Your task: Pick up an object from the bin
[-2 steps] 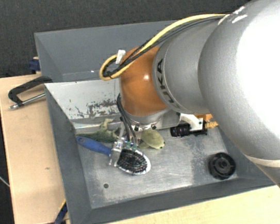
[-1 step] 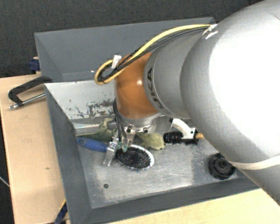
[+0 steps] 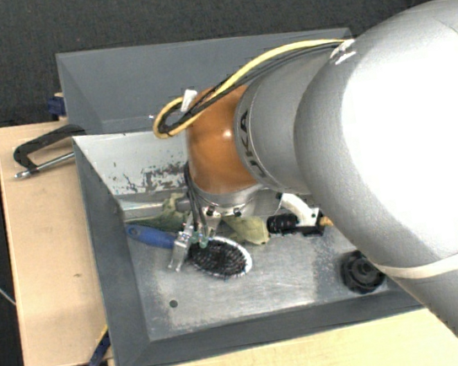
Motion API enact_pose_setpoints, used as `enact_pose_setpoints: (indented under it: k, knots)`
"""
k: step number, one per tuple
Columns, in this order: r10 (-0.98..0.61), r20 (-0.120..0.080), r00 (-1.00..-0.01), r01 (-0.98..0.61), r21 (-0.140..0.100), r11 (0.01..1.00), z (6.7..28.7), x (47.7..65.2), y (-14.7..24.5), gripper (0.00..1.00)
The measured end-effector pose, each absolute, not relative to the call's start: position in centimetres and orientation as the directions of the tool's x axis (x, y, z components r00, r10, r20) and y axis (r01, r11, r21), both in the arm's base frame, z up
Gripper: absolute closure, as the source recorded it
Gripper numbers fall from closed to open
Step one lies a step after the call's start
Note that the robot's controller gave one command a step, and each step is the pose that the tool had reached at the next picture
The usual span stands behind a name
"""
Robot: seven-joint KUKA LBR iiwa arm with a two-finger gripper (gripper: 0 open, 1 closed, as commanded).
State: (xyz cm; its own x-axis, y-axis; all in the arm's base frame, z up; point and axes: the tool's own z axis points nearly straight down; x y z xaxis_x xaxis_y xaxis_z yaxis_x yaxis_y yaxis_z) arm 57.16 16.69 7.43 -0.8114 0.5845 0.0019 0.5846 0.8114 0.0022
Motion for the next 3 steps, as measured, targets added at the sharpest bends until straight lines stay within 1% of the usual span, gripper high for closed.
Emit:
enact_pose_setpoints:
  k: [1, 2, 3]
  knots:
    - [0.586, -0.008, -0.810, 0.586, 0.007, 0.810, 7.8, 57.5, 16.5, 1.00]
    - [0.584, -0.001, -0.812, 0.584, 0.004, 0.812, 9.5, 57.6, 16.6, 1.00]
    - [0.582, -0.005, -0.813, 0.582, 0.008, 0.813, 18.9, 57.8, 16.7, 1.00]
